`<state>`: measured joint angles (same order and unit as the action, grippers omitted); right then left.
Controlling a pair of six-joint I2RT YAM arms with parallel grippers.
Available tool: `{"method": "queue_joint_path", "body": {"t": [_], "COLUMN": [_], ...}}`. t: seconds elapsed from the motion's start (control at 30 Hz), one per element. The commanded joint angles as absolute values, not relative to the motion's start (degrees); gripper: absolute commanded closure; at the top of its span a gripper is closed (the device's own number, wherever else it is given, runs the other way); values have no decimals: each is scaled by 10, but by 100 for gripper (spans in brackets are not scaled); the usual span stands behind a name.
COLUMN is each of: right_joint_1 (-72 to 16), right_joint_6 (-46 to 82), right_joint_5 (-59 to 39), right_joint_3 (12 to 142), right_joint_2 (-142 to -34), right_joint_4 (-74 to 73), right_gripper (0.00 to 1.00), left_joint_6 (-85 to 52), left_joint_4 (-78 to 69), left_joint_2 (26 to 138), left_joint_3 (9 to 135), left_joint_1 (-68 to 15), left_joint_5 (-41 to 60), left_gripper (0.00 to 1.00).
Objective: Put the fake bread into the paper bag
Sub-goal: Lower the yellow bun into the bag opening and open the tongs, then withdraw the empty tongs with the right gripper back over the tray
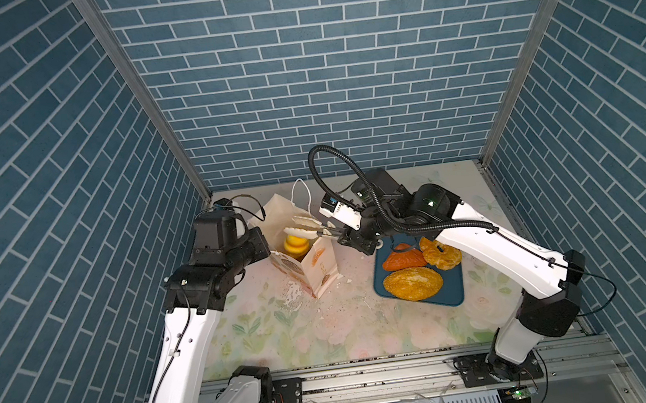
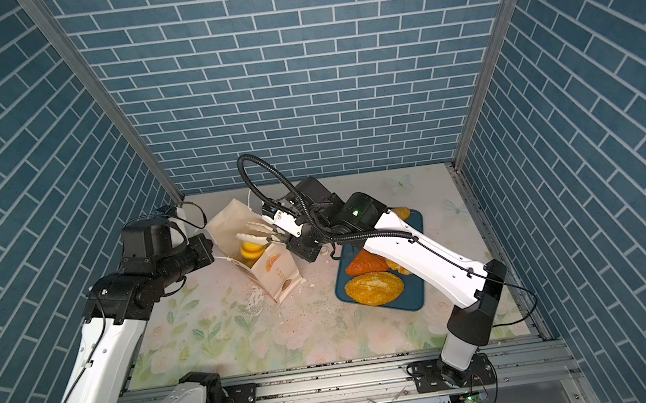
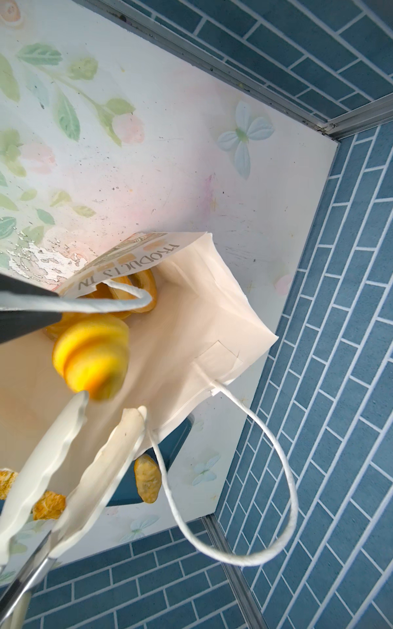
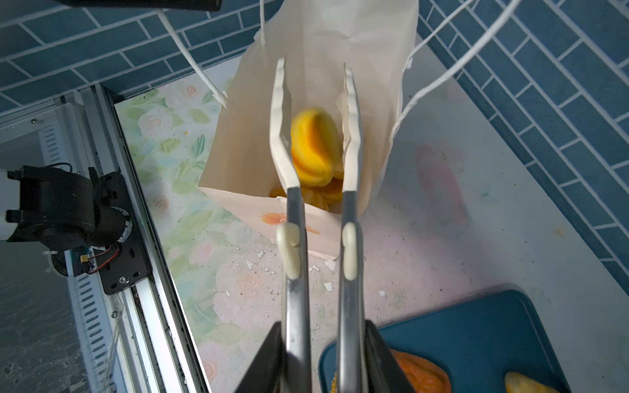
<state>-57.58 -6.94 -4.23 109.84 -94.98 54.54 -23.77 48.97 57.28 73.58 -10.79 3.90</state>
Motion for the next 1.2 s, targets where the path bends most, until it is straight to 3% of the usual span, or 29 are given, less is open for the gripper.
{"method": "queue_joint_path", "body": {"t": [0.0,0.8,1.17], "right_joint_1": [-579,-562,-463], "right_joint_6": [-92,-102,-53], "right_joint_5": [-41,12,58], "right_joint_3": [1107,1101,1067], "right_joint_2": [-925,-879,-819], "right_joint_4": [519,507,533], "right_gripper": [62,51,49], "left_joint_6": [-239,-236,-234], "left_joint_4": [483,491,490], "left_joint_2": [577,576,575], "left_joint_3": [733,742,746], "left_joint_1": [-109,-110,-110], "left_joint_5": [38,34,38], "left_gripper": [90,90,90]}}
